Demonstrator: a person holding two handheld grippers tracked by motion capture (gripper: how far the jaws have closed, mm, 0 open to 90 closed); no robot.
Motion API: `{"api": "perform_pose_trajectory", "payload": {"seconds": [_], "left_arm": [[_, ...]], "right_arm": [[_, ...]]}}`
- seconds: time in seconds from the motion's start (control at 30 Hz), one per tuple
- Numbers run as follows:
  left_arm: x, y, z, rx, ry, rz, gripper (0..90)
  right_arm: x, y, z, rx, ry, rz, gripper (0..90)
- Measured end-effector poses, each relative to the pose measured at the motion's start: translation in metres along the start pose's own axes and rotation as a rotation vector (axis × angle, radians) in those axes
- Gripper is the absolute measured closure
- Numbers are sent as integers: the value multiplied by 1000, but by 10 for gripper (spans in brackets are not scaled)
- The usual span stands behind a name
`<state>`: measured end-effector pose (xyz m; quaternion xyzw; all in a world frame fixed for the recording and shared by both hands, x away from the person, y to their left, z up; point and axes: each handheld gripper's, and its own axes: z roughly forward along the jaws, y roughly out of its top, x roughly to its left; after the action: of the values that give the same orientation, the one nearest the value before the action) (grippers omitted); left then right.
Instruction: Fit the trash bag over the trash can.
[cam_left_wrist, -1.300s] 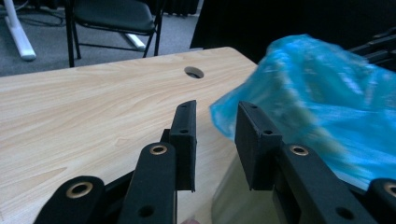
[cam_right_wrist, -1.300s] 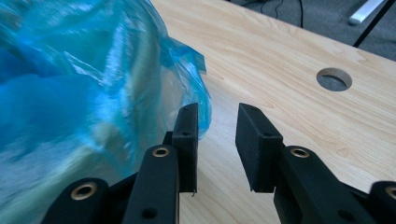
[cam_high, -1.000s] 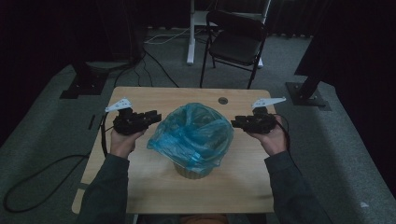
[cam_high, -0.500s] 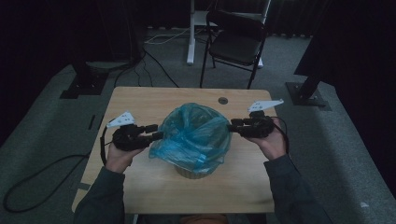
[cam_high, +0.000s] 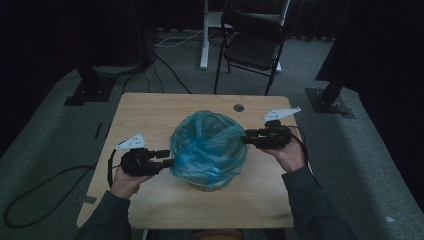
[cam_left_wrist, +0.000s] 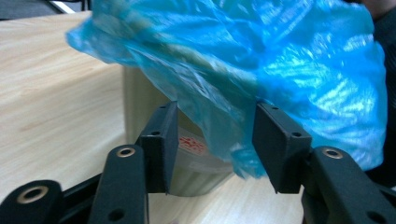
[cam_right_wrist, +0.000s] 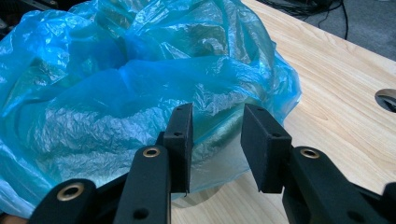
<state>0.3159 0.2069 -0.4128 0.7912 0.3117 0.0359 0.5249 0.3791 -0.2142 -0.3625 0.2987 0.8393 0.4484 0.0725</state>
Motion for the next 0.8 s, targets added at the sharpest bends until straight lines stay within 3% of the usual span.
{"api": "perform_pose_trajectory", "payload": {"seconds": [0.17,0.33,0.5,0.8], "left_arm": [[-7,1,-2,-17,-40,15,460],[-10,4,-12,-56,-52,11,445],[-17,5,-12,-65,-77,27,419],[-22,-1,2,-33,-56,18,424]], "right_arm": [[1,0,0,3,4,-3,637],[1,0,1,6,7,-8,637],[1,0,2,4,7,-9,633],[1,-1,1,1,5,-11,626]]}}
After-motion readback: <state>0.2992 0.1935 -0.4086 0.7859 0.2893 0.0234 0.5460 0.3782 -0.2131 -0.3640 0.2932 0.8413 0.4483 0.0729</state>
